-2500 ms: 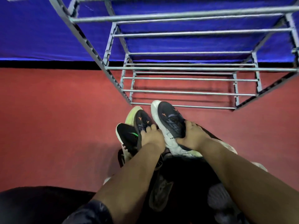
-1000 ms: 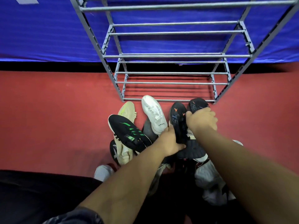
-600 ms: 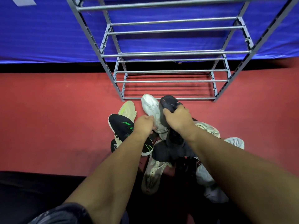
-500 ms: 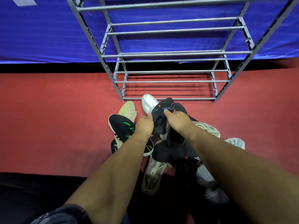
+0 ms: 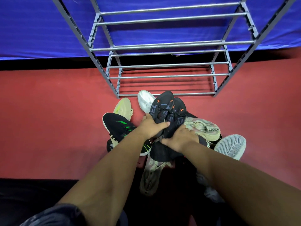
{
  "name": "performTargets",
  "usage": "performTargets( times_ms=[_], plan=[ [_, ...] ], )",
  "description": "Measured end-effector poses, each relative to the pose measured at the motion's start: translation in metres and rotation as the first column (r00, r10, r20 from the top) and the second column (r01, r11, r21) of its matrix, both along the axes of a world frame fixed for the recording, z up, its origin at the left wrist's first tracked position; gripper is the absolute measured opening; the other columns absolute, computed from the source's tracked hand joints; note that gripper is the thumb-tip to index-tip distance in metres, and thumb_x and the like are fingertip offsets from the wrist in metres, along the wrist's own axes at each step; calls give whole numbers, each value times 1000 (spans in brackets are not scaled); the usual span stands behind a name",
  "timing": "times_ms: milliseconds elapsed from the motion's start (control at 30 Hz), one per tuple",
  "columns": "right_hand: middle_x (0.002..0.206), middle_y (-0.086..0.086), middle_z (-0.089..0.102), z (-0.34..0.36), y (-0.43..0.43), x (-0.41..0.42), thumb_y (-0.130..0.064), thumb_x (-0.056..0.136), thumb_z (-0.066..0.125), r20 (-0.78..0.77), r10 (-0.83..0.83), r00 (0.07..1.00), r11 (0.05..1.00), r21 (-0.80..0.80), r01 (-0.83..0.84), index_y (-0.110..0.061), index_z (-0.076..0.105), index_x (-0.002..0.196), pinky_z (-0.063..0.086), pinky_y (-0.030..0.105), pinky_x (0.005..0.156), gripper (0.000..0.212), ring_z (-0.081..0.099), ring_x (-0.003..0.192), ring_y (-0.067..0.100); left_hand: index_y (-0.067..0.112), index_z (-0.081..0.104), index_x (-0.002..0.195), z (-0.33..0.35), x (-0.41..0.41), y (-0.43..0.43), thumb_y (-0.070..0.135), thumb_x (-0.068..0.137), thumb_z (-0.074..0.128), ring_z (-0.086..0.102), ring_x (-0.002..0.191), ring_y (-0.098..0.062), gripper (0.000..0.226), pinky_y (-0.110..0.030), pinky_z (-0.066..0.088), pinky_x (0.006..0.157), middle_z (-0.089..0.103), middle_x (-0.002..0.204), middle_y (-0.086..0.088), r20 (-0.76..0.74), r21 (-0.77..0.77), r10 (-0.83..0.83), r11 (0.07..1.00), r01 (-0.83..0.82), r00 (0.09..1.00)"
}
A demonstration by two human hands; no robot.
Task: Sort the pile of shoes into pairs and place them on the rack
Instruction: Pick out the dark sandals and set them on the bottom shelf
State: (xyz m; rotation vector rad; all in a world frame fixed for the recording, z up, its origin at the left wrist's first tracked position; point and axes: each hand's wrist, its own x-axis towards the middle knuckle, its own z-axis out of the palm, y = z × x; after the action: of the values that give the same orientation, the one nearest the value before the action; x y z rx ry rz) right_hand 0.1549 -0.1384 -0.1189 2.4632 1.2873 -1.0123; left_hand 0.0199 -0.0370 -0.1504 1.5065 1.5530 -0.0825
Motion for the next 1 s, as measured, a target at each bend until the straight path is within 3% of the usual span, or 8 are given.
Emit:
performTargets(
  times_ms=[133, 233, 333, 467, 600, 700, 867, 1000],
  plan=[
    [141, 12, 54, -6, -1, -3, -93, 61, 64, 103, 52, 993, 999, 10, -53, -4, 39, 141, 43, 45, 104, 123, 48, 134, 35, 11, 33, 153, 2, 1, 2, 48, 71, 88, 50, 134, -27, 106, -41, 44, 114, 43, 143, -8, -79, -11, -73, 997, 72, 994],
    [135, 14, 58, -8, -5, -6, -85, 66, 67, 103, 33, 994, 996, 77, -41, -5, 41, 134, 44, 45, 101, 108, 51, 129, 35, 11, 32, 152, 2, 4, -1, 43, 75, 89, 50, 132, -26, 100, -39, 44, 113, 43, 142, -9, -84, 2, -61, 998, 62, 995],
    [119, 7, 66, 0, -2, 2, -73, 63, 72, -64, -88, 994, 986, 136, 97, -10, 52, 125, 53, 38, 87, 90, 63, 114, 31, 11, 54, 134, 9, 11, -1, 50, 56, 82, 63, 115, -25, 92, -38, 56, 97, 59, 127, -8, -84, 27, -11, 1000, 13, 996],
    [81, 3, 72, 25, 13, 31, -55, 66, 74, -318, -178, 931, 965, 128, 228, -19, 72, 82, 57, 31, 65, 39, 68, 72, 20, 15, 71, 95, 17, 32, 8, 43, 39, 69, 73, 78, -23, 63, -26, 54, 59, 72, 92, -5, -54, 86, 132, 988, -127, 990],
    [96, 15, 73, 49, 31, 76, -44, 83, 76, -564, -397, 724, 878, -3, 479, -9, 69, 96, 68, 44, 71, 38, 77, 71, 32, 16, 73, 86, 39, 54, 14, 38, 55, 75, 71, 77, -23, 38, -29, 56, 63, 74, 89, -4, 44, 82, 186, 979, -189, 982],
    [103, 23, 72, 65, 40, 112, -40, 89, 75, -597, -387, 703, 866, 27, 500, -7, 64, 94, 67, 49, 76, 35, 79, 77, 39, 13, 69, 75, 48, 66, 22, 30, 69, 80, 65, 70, -24, 22, -29, 52, 64, 68, 75, -2, 125, 70, 242, 965, -252, 962],
    [90, 18, 77, 66, 53, 150, -45, 82, 79, -398, -229, 888, 895, 274, 353, -9, 70, 99, 66, 49, 64, 40, 76, 73, 32, 6, 72, 86, 49, 91, 35, 42, 65, 77, 68, 74, -24, 42, -26, 45, 57, 72, 83, -7, 151, 90, 237, 963, -252, 960],
    [97, 14, 67, 42, 72, 169, -41, 83, 82, -401, -260, 878, 858, 321, 401, -19, 45, 125, 62, 52, 46, 60, 76, 69, 38, -8, 65, 105, 7, 115, 69, 56, 53, 68, 70, 86, -41, 83, -27, 43, 52, 70, 104, -27, 88, 237, 127, 961, -144, 988]
  ],
)
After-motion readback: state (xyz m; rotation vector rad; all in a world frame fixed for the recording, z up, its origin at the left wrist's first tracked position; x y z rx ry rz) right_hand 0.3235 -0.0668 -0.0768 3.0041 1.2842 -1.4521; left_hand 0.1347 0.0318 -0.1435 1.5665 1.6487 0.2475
